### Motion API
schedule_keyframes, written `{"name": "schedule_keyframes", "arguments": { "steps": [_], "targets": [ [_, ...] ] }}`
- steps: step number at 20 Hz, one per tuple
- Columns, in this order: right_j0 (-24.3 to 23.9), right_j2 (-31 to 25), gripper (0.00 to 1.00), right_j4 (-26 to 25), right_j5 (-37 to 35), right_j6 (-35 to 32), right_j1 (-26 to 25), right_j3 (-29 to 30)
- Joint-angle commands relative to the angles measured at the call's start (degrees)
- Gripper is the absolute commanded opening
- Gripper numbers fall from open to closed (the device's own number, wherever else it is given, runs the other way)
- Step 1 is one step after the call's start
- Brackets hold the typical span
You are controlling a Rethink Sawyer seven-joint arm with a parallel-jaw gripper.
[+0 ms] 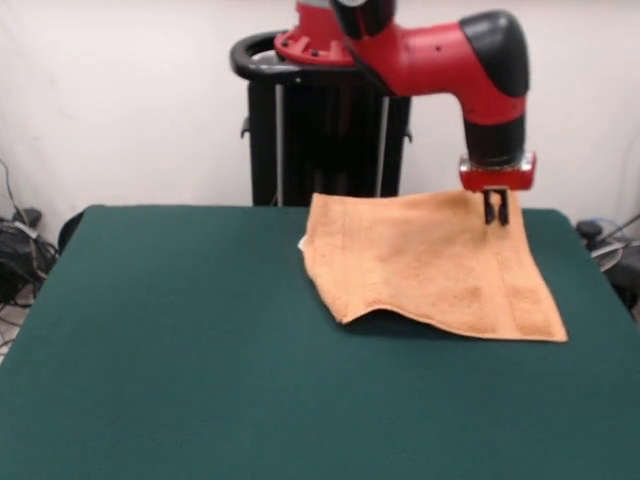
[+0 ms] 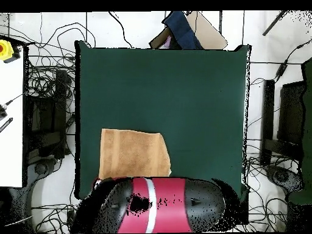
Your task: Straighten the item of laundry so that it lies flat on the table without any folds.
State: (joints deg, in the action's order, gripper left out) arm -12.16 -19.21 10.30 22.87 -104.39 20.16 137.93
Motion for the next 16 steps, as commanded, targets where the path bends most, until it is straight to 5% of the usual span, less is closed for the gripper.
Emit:
{"name": "schedule_keyframes", "arguments": {
  "steps": [1, 8, 16],
  "targets": [
    [3.1, -3.5, 0.0, 4.3, -2.9, -13.6, -3.1, -9.7],
    [3.3, -1.1, 0.0, 2.2, -1.5, -11.6, -7.2, -15.1],
    [6.4, -5.8, 0.0, 7.2, -3.2, -17.4, -2.2, -11.4]
  ]
}}
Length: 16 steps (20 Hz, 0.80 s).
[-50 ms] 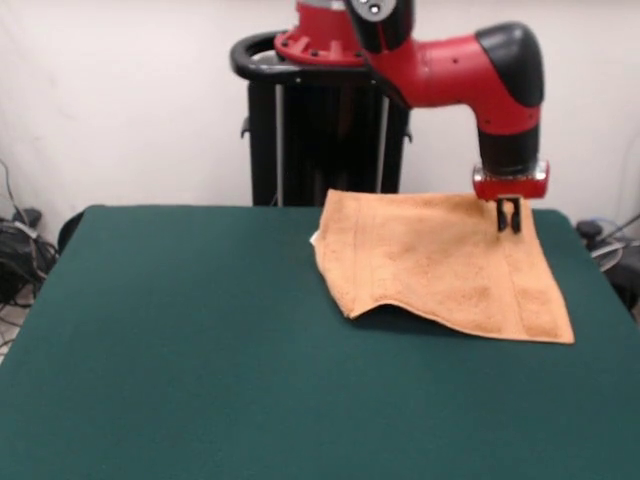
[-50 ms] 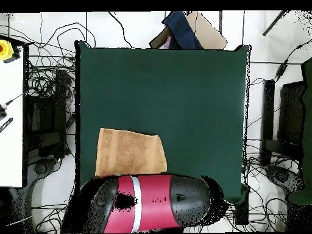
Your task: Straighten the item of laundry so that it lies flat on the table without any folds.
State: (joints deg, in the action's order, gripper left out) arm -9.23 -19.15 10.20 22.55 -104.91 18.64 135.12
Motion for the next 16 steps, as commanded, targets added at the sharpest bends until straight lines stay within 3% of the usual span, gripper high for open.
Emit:
{"name": "schedule_keyframes", "arguments": {
  "steps": [1, 8, 16],
  "targets": [
    [3.9, -5.9, 0.0, 7.8, -2.9, -17.2, -0.5, -8.7],
    [6.4, -7.2, 0.0, 12.3, -4.8, -19.4, 3.3, -6.8],
    [7.4, -8.4, 0.0, 13.7, -4.5, -20.0, 3.2, -6.8]
  ]
}}
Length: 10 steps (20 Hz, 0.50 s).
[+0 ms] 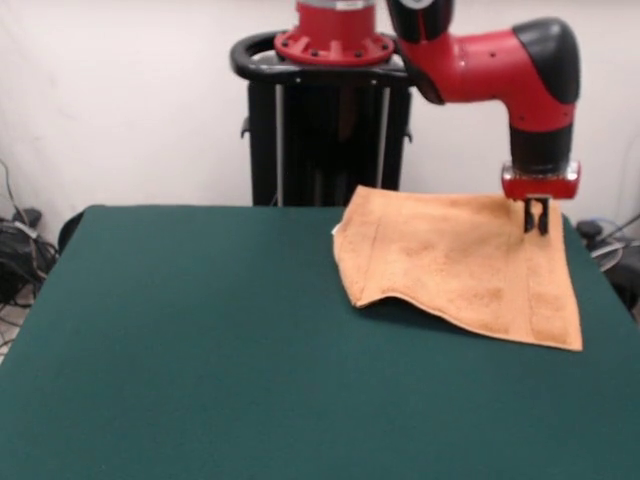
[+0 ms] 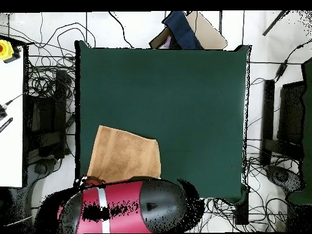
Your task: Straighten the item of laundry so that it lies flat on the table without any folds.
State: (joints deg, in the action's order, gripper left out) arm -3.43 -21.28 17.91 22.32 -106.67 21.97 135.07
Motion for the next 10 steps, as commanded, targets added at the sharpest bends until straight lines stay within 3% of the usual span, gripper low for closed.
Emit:
{"name": "schedule_keyframes", "arguments": {
  "steps": [1, 10],
  "targets": [
    [2.0, -6.3, 0.0, 6.4, -4.3, -18.3, 0.2, -6.6],
    [3.7, -7.1, 0.0, 9.0, -3.8, -18.5, -0.7, -8.5]
  ]
}}
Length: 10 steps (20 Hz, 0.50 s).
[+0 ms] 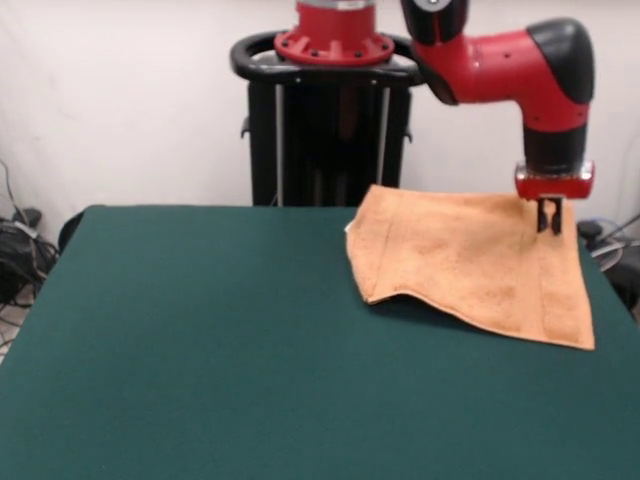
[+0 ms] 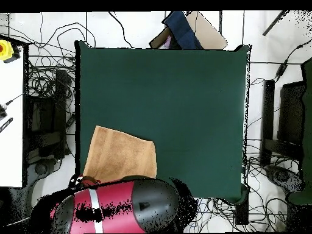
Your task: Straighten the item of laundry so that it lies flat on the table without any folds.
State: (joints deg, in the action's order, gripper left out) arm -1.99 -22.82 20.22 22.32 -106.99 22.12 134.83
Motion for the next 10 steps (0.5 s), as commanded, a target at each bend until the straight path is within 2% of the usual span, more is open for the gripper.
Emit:
{"name": "schedule_keyframes", "arguments": {
  "steps": [1, 6, 7, 10],
  "targets": [
    [2.5, -5.7, 0.0, 7.2, -3.9, -18.3, -0.7, -8.3],
    [3.9, -5.7, 0.0, 9.5, -4.7, -18.8, 1.2, -7.6],
    [3.9, -5.9, 1.0, 9.6, -4.3, -18.9, 1.4, -7.3],
    [4.1, -4.9, 1.0, 11.5, -6.8, -18.7, 4.5, -5.6]
  ]
}}
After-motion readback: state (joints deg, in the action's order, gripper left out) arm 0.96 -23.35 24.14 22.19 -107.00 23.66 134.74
